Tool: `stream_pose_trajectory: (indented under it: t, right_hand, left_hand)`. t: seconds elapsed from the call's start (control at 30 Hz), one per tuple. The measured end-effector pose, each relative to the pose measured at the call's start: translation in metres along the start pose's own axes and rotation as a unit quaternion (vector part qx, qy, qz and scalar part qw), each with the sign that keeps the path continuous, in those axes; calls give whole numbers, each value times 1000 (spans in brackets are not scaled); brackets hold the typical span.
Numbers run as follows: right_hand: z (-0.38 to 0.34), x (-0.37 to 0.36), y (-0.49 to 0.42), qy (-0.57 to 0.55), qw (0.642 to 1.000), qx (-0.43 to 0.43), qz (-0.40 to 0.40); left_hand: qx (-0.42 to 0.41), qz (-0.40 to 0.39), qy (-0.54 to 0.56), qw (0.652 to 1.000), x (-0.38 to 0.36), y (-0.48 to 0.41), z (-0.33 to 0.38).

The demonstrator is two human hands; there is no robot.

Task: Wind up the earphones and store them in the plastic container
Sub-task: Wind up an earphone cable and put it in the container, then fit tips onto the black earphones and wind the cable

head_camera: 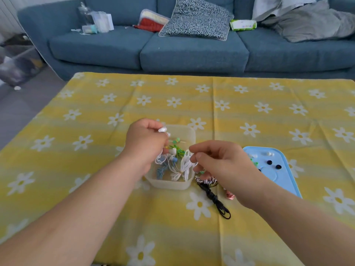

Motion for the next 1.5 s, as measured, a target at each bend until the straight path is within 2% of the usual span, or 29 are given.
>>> stream_pose_trajectory:
  t: [0.13,0.23,0.4,0.53,0.63,0.73,0.8,0.87,0.9,0.93,1.0,1.07,1.13,1.23,1.3,1.4,1.5]
  right_hand:
    - [-1,-9,-12,-10,1000,-6,2]
    - [0,-8,-17,-24,1000,-4,7]
    - [6,2,-23,-36,998,-13,43]
    - [12,18,-22,-27,997,-29,66]
    - [18,35,-18,11,996,-51,78]
    - [29,54,-11,87,989,-74,93]
    - [38,63,-5,118,985,-81,94]
    - [45,70,0,137,983,-85,85]
    - [48,73,3,145,983,-88,75]
    - [51,75,6,152,982,-90,59]
    - [54,78,12,162,982,-93,23]
    - [56,80,17,165,982,-94,2]
    - [58,84,20,156,983,-97,-4]
    - [59,89,22,124,988,-96,-6]
    - [58,91,23,96,991,-88,-7]
    - [57,88,23,72,995,-68,-11]
    - [55,82,21,38,997,-58,-26]
  left_hand:
    - [-110,-35,-182,977,-12,-13,-11]
    - [-135,-100,-256,952,-23,-18,-12]
    - [-175,-127,-300,929,-28,-11,-2]
    - [-323,-145,-287,890,-39,16,15]
    - [-403,-241,-260,844,-57,49,22]
    - [-368,-376,-328,785,-75,72,14]
    - [-327,-453,-401,726,-80,81,4]
    - [-314,-493,-477,656,-83,91,-2]
    - [-325,-496,-500,631,-87,95,-4]
    - [-337,-490,-508,623,-89,97,-6]
    - [-347,-475,-508,629,-93,97,-7]
    - [-348,-455,-491,656,-91,94,-2]
    - [-365,-414,-450,702,-87,92,9]
    - [-386,-301,-400,775,-78,90,32]
    - [-372,-238,-360,822,-72,84,38]
    - [-299,-189,-233,906,-68,76,45]
    - [-143,-171,-34,974,-70,71,48]
Point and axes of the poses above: each hand's wrist, its own y-axis away from the middle knuckle, its own x-axis out of the back of the hand, z = x × y, the point moved 2 cm from there along -y, towards the middle knuckle, and after that the axes turned 13 degrees about -x, right-handed, at the moved point
